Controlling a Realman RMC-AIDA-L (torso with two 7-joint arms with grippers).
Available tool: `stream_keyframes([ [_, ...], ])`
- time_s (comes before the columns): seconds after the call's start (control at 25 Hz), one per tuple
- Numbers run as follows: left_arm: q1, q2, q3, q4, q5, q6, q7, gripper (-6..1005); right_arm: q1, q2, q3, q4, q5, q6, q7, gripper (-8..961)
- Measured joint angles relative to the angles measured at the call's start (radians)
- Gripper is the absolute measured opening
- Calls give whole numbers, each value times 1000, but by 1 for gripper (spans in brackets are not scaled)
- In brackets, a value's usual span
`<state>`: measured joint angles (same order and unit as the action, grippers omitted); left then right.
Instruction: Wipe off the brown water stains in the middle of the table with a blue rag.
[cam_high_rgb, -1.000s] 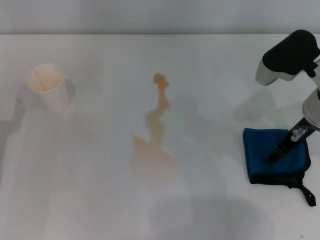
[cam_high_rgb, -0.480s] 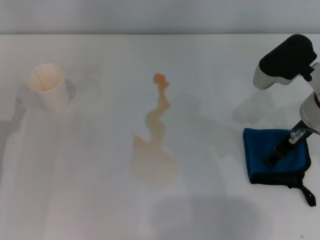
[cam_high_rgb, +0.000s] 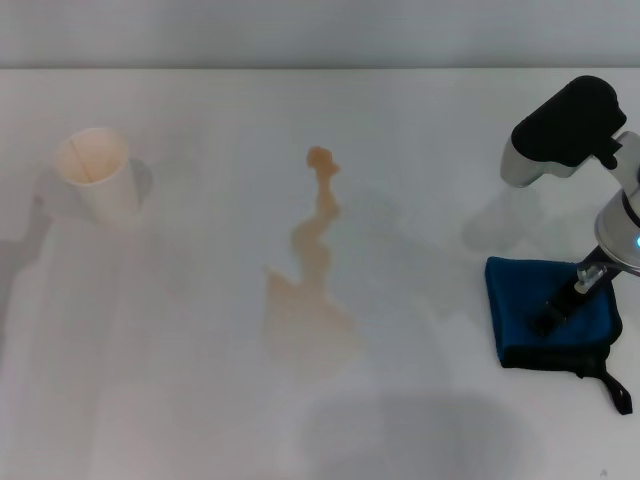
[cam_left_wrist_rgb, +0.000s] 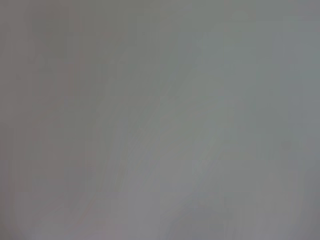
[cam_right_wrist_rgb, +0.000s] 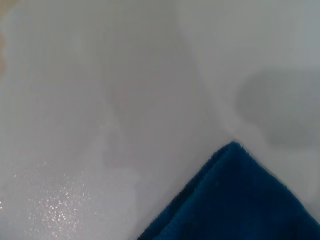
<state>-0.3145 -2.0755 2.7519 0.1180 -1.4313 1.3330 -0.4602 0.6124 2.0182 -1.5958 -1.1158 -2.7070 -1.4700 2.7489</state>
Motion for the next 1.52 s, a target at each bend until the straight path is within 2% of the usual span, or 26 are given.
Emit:
stream_keyframes([
  [0.2,0,0,0,0,0,0,0,887,0,0,-1,2,0,0,0,615],
  [0.32,0,0,0,0,0,0,0,888,0,0,-1,6,0,1,0,546],
  [0.52,0,0,0,0,0,0,0,888,1,1,-1,10,1,1,0,545],
  [0.76,1,0,0,2,0,2,0,887,0,2,-1,6,8,-9,0,499],
  [1.16,6,0,0,3,0,5,0,888,17,2,-2,9,12,-20,1,301],
  [1.32,5,0,0,3,0,5,-1,888,45,4,-11,13,30,-16,1,250],
  [1.52,1,0,0,3,0,5,-2,887,95,5,-75,30,76,26,1,178],
])
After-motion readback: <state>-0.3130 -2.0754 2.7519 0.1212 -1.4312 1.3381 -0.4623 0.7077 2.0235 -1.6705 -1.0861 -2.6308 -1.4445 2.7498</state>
